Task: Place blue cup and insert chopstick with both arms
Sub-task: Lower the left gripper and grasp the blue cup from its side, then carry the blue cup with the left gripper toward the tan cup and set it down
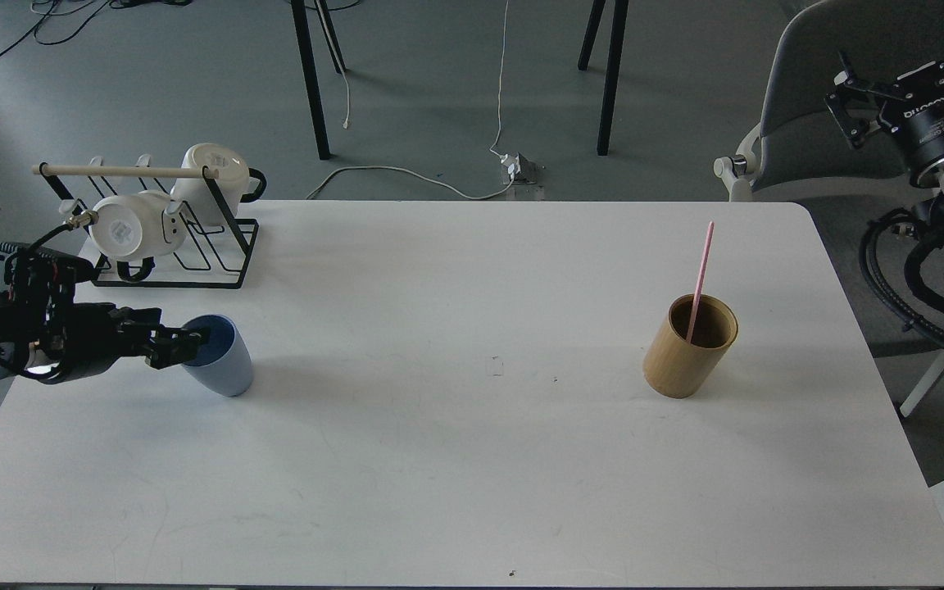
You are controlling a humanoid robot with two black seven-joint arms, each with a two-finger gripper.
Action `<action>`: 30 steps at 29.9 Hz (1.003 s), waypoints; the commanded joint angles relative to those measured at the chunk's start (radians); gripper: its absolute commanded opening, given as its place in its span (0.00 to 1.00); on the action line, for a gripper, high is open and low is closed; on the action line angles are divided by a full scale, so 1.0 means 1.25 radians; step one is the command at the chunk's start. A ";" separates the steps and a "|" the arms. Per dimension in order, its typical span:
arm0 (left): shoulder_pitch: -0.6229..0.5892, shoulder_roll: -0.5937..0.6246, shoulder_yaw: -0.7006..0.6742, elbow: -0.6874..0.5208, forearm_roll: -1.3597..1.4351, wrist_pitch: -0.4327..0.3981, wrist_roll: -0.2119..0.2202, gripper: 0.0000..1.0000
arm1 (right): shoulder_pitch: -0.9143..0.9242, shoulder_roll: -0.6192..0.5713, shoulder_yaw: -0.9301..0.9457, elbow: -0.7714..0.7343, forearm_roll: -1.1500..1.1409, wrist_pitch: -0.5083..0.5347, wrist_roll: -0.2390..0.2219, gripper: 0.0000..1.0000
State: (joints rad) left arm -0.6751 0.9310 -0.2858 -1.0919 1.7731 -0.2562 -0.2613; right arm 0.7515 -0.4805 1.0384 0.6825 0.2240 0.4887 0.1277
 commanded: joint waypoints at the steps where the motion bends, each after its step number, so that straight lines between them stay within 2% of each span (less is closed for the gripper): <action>1: 0.000 -0.018 0.002 0.032 -0.001 0.001 -0.011 0.79 | 0.000 0.000 0.000 0.001 0.000 0.000 0.001 0.99; 6: 0.001 -0.046 0.009 0.057 0.000 0.002 -0.024 0.63 | 0.000 -0.001 0.000 0.000 0.000 0.000 0.001 0.99; 12: 0.001 -0.064 0.016 0.076 0.000 -0.001 -0.025 0.18 | 0.001 -0.007 0.000 0.000 0.000 0.000 0.001 0.99; 13: 0.001 -0.064 0.021 0.081 0.000 -0.001 -0.025 0.15 | 0.000 -0.007 0.000 0.000 0.000 0.000 0.001 0.99; 16: -0.006 -0.062 0.024 0.082 -0.001 -0.001 -0.033 0.09 | 0.000 -0.011 0.000 0.000 0.000 0.000 0.001 0.99; 21: -0.028 -0.064 0.024 0.065 0.000 -0.006 -0.069 0.02 | 0.001 -0.011 0.000 0.000 0.000 0.000 0.001 0.99; 24: -0.068 -0.064 0.025 0.010 0.000 -0.032 -0.061 0.02 | 0.000 -0.012 0.000 0.000 0.000 0.000 0.001 0.99; 26: -0.113 -0.065 0.025 -0.030 0.000 -0.083 -0.055 0.02 | 0.000 -0.019 0.001 0.000 0.000 0.000 0.001 0.99; 30: -0.214 -0.117 0.025 -0.068 0.001 -0.186 -0.017 0.02 | 0.001 -0.034 0.002 0.000 0.000 0.000 0.000 0.99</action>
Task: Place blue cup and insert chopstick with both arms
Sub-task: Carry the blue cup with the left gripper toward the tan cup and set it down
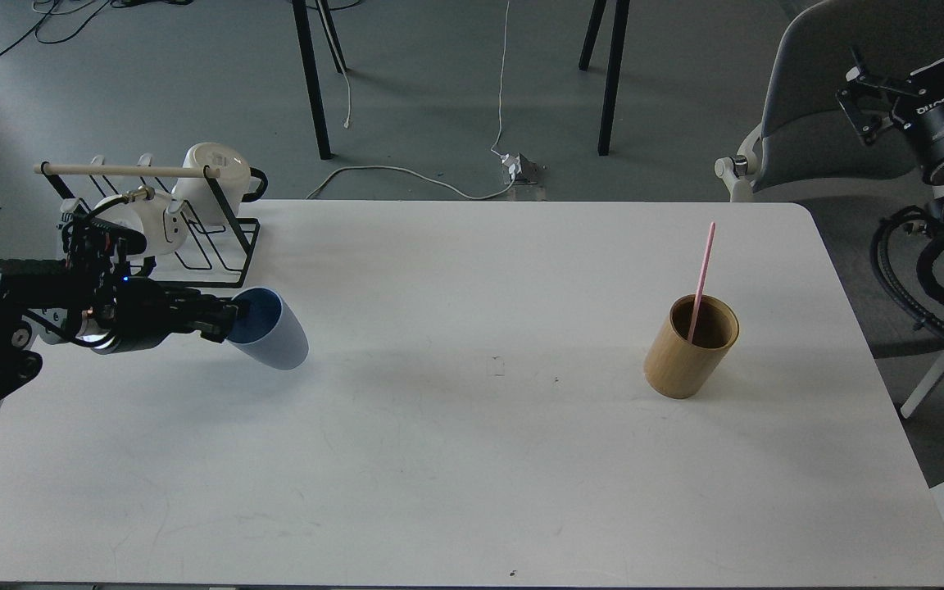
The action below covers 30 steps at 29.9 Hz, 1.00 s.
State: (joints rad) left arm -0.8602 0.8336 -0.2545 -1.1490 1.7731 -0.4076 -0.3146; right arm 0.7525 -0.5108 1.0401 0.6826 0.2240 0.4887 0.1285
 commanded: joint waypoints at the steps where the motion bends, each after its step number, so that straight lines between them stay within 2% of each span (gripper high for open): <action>1: -0.086 -0.062 0.001 -0.023 0.006 -0.065 0.034 0.02 | 0.001 -0.013 0.001 0.000 0.000 0.000 0.000 0.99; 5: -0.141 -0.173 0.001 -0.022 0.086 -0.065 0.042 0.03 | 0.013 -0.031 0.010 0.004 0.000 0.000 -0.002 0.99; 9: -0.144 -0.312 0.007 -0.016 0.161 -0.065 0.046 0.03 | 0.073 -0.071 -0.002 0.021 -0.006 0.000 -0.008 0.99; 15: -0.146 -0.465 0.066 -0.010 0.196 -0.065 0.079 0.04 | 0.094 -0.077 -0.023 0.026 -0.009 0.000 -0.008 0.99; 23: -0.139 -0.491 0.147 0.010 0.196 -0.065 0.082 0.04 | 0.073 -0.093 -0.021 0.026 -0.007 0.000 -0.007 0.99; 30: -0.135 -0.510 0.151 0.070 0.195 -0.065 0.082 0.06 | 0.031 -0.097 -0.016 0.027 -0.007 0.000 -0.002 0.99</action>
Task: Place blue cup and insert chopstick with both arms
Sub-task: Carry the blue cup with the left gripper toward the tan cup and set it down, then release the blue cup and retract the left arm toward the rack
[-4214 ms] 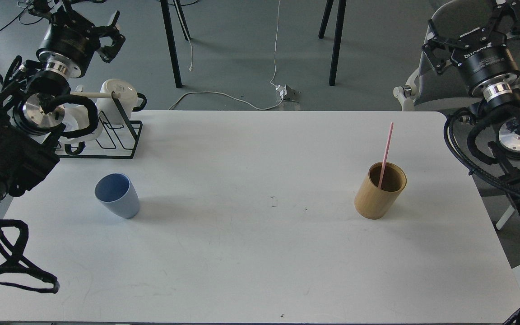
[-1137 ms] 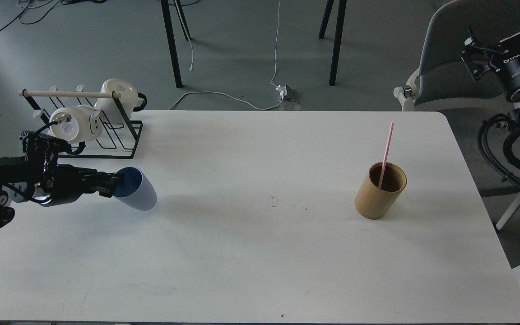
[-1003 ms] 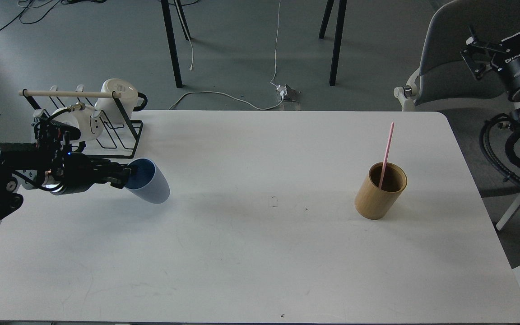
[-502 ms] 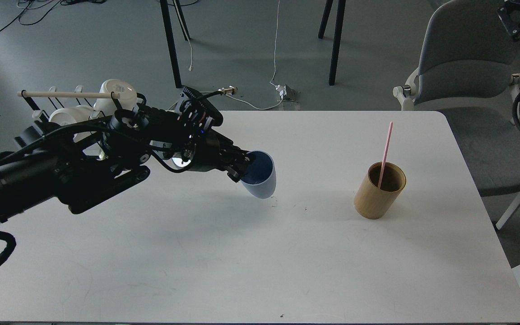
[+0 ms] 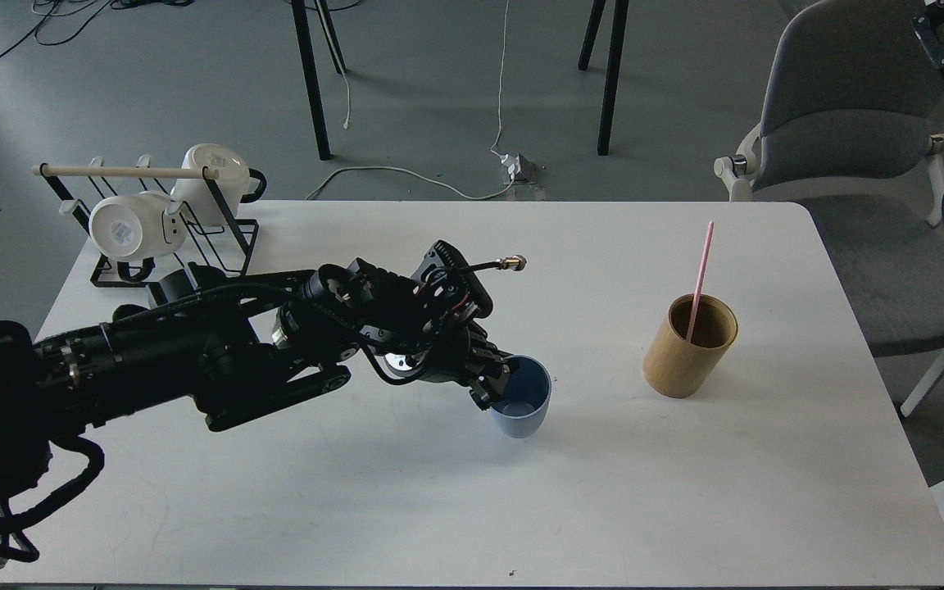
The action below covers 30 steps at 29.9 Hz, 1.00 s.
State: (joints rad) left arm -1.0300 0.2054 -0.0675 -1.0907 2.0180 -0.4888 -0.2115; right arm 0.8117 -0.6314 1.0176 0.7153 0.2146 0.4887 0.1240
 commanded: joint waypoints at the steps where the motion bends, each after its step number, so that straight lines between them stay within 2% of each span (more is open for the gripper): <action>1: 0.001 -0.007 0.001 0.025 -0.001 0.000 0.000 0.07 | -0.021 -0.001 0.003 0.001 0.000 0.000 0.001 0.99; 3: 0.001 -0.008 0.001 0.025 -0.001 0.000 0.000 0.11 | -0.028 -0.001 0.003 0.001 0.000 0.000 0.001 0.99; 7: 0.001 -0.009 -0.001 0.022 -0.002 0.000 0.013 0.32 | -0.032 -0.002 0.003 0.001 0.000 0.000 0.001 0.99; 11: 0.002 0.005 -0.011 0.010 -0.007 0.000 0.013 0.38 | -0.039 -0.005 0.001 0.002 0.000 0.000 0.001 0.99; 13: 0.001 0.011 -0.028 0.009 -0.014 0.000 0.010 0.50 | -0.046 -0.014 -0.003 0.003 -0.001 0.000 0.001 0.99; 16: 0.003 0.050 -0.127 0.009 -0.111 0.000 0.012 0.83 | -0.064 -0.032 -0.008 0.025 -0.006 0.000 -0.005 0.99; 17: 0.007 0.063 -0.163 0.009 -0.162 0.000 0.013 0.89 | -0.072 -0.046 -0.016 0.044 -0.015 0.000 -0.005 0.99; 21: 0.015 0.123 -0.285 0.010 -0.421 0.000 0.008 0.97 | -0.085 -0.128 -0.059 0.156 -0.111 -0.012 -0.003 0.98; 25: 0.017 0.178 -0.344 0.033 -0.751 0.000 0.005 0.99 | -0.086 -0.161 -0.068 0.249 -0.235 -0.100 -0.003 0.98; 30: 0.017 0.193 -0.377 0.190 -1.184 0.000 0.004 0.99 | -0.086 -0.188 -0.070 0.344 -0.436 -0.115 -0.005 0.98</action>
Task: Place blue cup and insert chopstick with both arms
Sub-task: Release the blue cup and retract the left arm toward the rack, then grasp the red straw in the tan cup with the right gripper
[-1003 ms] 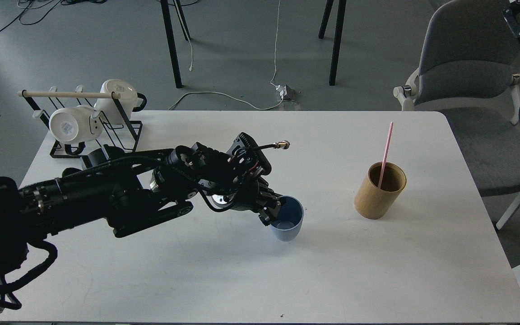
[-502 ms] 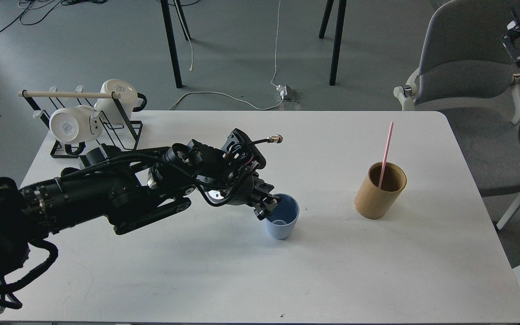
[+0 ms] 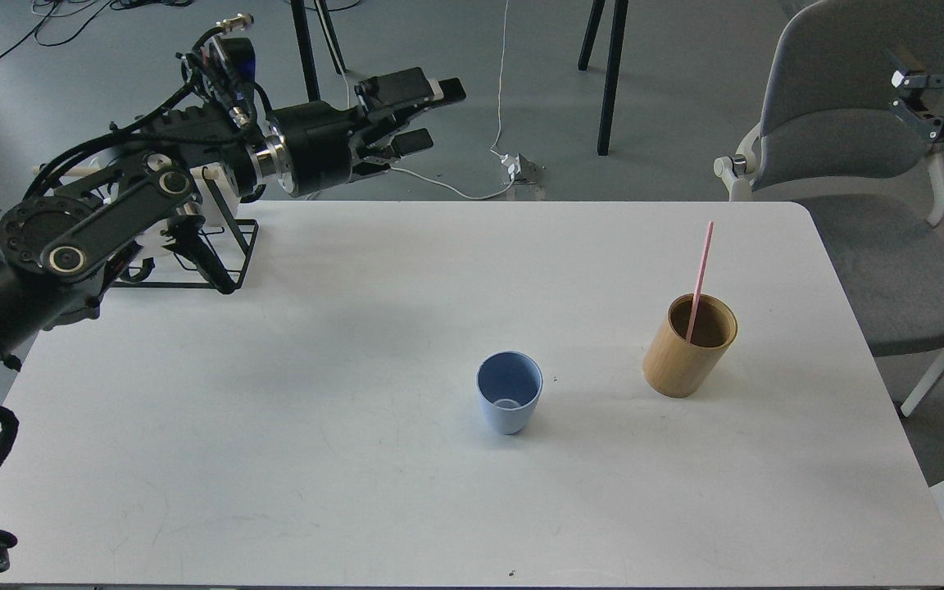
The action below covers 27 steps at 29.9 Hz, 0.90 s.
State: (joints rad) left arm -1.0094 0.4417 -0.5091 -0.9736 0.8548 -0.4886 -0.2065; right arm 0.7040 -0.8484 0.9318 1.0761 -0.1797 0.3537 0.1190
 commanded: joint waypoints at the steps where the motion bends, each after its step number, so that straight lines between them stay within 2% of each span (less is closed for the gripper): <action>1: 0.001 0.001 -0.037 0.139 -0.337 0.000 0.000 0.99 | 0.000 -0.017 -0.002 0.074 -0.177 -0.007 -0.001 0.98; 6: 0.009 0.001 -0.054 0.284 -0.616 0.000 -0.002 0.99 | 0.003 -0.018 -0.003 0.131 -0.359 -0.006 -0.006 0.98; 13: 0.022 -0.027 -0.076 0.398 -0.841 0.000 0.000 0.99 | 0.000 -0.010 -0.067 0.231 -0.727 -0.007 -0.002 0.96; 16: 0.032 -0.042 -0.077 0.434 -0.898 0.000 0.000 0.99 | 0.000 -0.013 -0.146 0.268 -0.866 -0.009 -0.002 0.94; 19: 0.032 -0.066 -0.079 0.470 -0.943 0.000 -0.002 0.99 | 0.000 -0.009 -0.197 0.265 -1.003 -0.028 -0.003 0.87; 22: 0.034 -0.080 -0.077 0.478 -0.959 0.000 -0.002 0.99 | 0.000 0.012 -0.235 0.201 -1.142 -0.077 -0.004 0.75; 27: 0.048 -0.080 -0.077 0.478 -0.960 0.000 -0.002 0.99 | 0.005 0.071 -0.286 0.163 -1.164 -0.099 -0.006 0.68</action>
State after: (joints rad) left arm -0.9550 0.3427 -0.6068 -0.3764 -0.3435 -0.4888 -0.2080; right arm 0.7085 -0.7864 0.6057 1.3014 -1.6218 0.2410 0.1129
